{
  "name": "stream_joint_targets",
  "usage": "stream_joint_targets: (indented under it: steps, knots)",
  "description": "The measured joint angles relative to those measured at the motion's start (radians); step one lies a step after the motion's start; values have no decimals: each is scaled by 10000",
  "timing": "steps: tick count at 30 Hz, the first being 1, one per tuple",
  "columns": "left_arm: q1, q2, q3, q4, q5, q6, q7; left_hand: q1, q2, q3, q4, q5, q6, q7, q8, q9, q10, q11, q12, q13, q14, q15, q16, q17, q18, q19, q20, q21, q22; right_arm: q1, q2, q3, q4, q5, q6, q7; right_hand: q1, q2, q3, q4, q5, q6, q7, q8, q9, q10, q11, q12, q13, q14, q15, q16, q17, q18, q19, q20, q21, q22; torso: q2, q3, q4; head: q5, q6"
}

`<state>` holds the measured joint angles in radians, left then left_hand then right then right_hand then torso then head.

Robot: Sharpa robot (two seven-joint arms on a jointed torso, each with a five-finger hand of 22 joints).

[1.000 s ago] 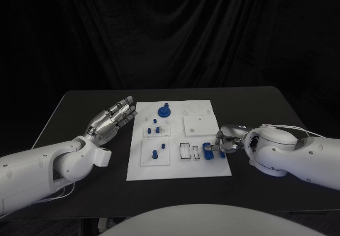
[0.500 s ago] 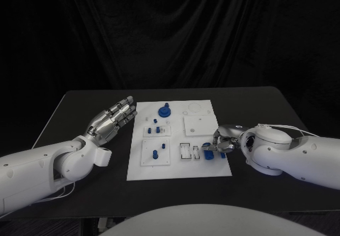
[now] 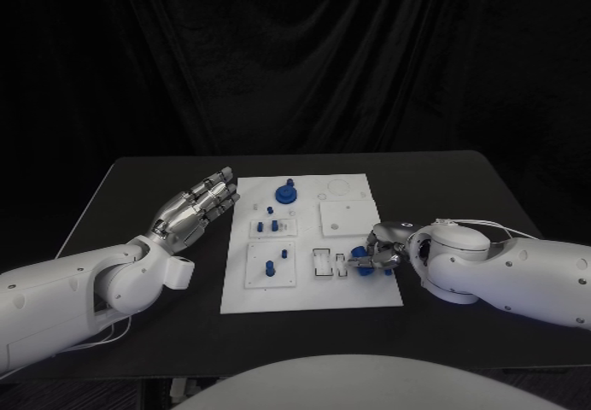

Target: Assemble the parts on the task board

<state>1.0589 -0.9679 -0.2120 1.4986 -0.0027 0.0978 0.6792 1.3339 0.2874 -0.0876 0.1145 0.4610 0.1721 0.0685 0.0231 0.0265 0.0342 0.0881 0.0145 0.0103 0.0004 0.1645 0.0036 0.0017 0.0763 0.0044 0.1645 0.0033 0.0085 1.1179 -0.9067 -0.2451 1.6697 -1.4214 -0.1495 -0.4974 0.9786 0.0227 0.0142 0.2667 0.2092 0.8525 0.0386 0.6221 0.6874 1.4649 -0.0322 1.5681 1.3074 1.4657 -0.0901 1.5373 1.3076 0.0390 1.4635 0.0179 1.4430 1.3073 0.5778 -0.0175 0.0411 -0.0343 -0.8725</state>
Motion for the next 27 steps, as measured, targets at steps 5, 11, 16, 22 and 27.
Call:
stream_joint_targets:
  steps: [5, 11, 16, 22, 27]
  knots:
    - [-8, 5, 0, -14, 0, 18, 0, -28, -28, 70, -14, 0, -4, 30, 0, 0, 14, 85, 15, 13, 0, 0, 0, -6, 0, 0, 0, 0, 0, -4, 110, 28, -61, -3, -9, 37, 534, -151, 285, -363, 1450, -10, 63, -151, 61, -1, 1, 0, 0, 0, 0, -2, 0, -1, 0, 0, -63, 0, -6, 2, -9, 16, 0]
    - [-19, 17, 0, -20, 0, 47, 0, -53, -52, 127, -39, 0, 32, 66, 40, 0, 129, 201, 124, 53, -13, -65, 0, -9, 0, 0, 0, 0, 0, -14, 120, 28, -76, 59, -142, 211, 1095, -386, 587, -347, 4186, 45, -5, -263, 156, 0, 1, 0, -1, 8, -66, -38, 0, -1, 37, -37, -63, 0, 1, 9, -6, 34, 0]
    - [-31, 16, 0, -20, 1, 62, 0, -53, -53, 139, -28, 0, 32, 66, 39, 3, 125, 266, 153, 54, 0, -111, 0, -8, 0, 0, 0, 0, 0, -46, 49, 7, -29, 333, -513, 478, 1289, -580, 898, -35, 6367, 60, -20, -276, 366, 19, -89, 0, -1, 2, -72, -38, 0, 0, 0, -73, -63, 6, 5, 10, 2, 69, 0]
    - [-37, 4, 0, -19, 1, 71, 0, -53, -53, 139, -28, 0, 32, 66, 39, 8, 125, 266, 153, 54, 0, -110, 0, -8, 0, 0, -1, 0, -1, -97, -100, -18, 274, 1149, -1180, 915, 1176, -793, 1314, 381, 6470, 52, -19, -52, 485, 20, -89, 0, -1, 38, -108, -38, -1, -1, 35, -108, -24, 7, 4, 8, -9, 136, 0]
    - [-38, 3, 0, -17, 1, 74, 0, -53, -53, 139, -28, 0, 32, 66, 39, 8, 124, 266, 153, 54, 0, -110, 0, -6, 1, 0, 0, 0, -1, -97, -154, 35, 588, 2088, -1691, 1270, 668, -872, 1452, 519, 6914, 50, -21, -39, 905, 17, -92, 0, 7, 40, -110, -87, -1, -1, 35, -108, -24, 7, 2, 4, -17, 177, 0]
